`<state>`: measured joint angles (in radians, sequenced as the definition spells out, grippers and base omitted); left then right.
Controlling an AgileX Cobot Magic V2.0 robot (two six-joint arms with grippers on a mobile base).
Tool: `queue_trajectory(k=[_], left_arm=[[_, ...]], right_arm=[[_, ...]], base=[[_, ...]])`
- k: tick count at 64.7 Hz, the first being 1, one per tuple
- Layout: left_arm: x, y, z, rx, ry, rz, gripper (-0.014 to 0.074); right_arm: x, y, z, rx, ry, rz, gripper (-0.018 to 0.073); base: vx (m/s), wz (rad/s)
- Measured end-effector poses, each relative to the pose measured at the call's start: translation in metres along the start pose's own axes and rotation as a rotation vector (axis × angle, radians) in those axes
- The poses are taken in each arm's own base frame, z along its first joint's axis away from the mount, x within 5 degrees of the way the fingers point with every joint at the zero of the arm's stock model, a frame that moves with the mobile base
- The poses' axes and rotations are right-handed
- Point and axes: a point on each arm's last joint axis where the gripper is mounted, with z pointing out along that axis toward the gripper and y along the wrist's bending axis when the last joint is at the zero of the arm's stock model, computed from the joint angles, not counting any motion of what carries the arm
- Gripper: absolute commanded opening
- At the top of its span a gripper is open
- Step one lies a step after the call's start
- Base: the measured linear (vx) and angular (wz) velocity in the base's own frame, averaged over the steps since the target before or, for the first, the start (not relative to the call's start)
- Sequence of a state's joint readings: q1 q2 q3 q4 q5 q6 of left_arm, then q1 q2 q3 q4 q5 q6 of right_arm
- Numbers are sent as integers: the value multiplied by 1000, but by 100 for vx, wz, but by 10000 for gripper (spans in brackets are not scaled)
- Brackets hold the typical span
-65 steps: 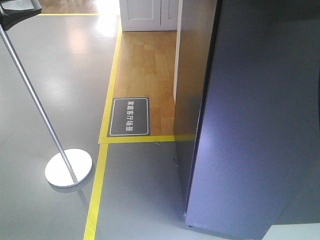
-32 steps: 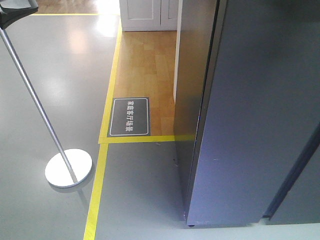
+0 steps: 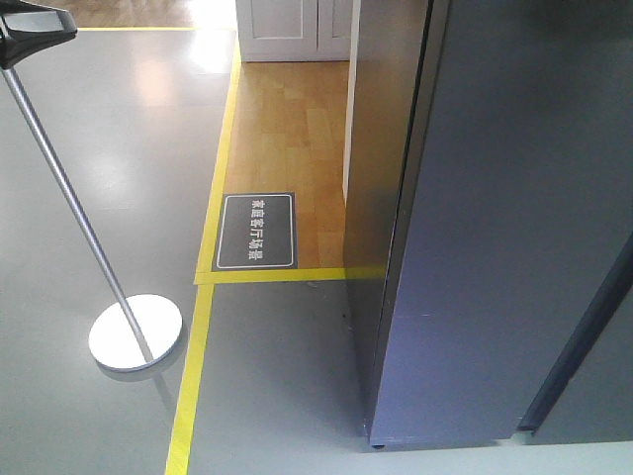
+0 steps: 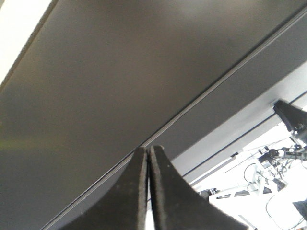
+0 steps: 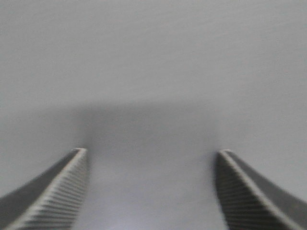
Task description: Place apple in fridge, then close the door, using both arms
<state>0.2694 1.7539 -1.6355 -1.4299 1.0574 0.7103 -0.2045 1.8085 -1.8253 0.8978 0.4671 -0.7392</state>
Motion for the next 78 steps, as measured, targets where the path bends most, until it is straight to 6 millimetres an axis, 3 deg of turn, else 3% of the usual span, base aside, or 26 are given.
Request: queue_trajectory(k=[12, 30, 44, 54, 64, 70, 78], left_arm=[[-1, -8, -4, -12, -2, 18, -7], [4, -57, -29, -18, 48, 164, -7], [13, -108, -59, -57, 75, 283, -7], [22, -150, -84, -69, 34, 379, -7], [44, -178, -107, -81, -37, 417, -7], [66, -181, -117, -102, -62, 409, -7], [109, -174, -130, -144, -84, 399, -6]], right_arm=[[-26, 35, -44, -146, 30, -92, -17], [-61, 84, -128, -329, -4, -236, -6], [-61, 110, -171, -472, 81, -314, -5], [-59, 118, -193, -472, 63, -333, -4], [-33, 116, -203, -425, 26, -270, -4], [-3, 116, -213, -418, 33, -262, -4], [42, 118, -237, -399, 56, -268, -4]], base=[[0, 0], [0, 0], [0, 0], [0, 0], [0, 0], [0, 0], [0, 0]])
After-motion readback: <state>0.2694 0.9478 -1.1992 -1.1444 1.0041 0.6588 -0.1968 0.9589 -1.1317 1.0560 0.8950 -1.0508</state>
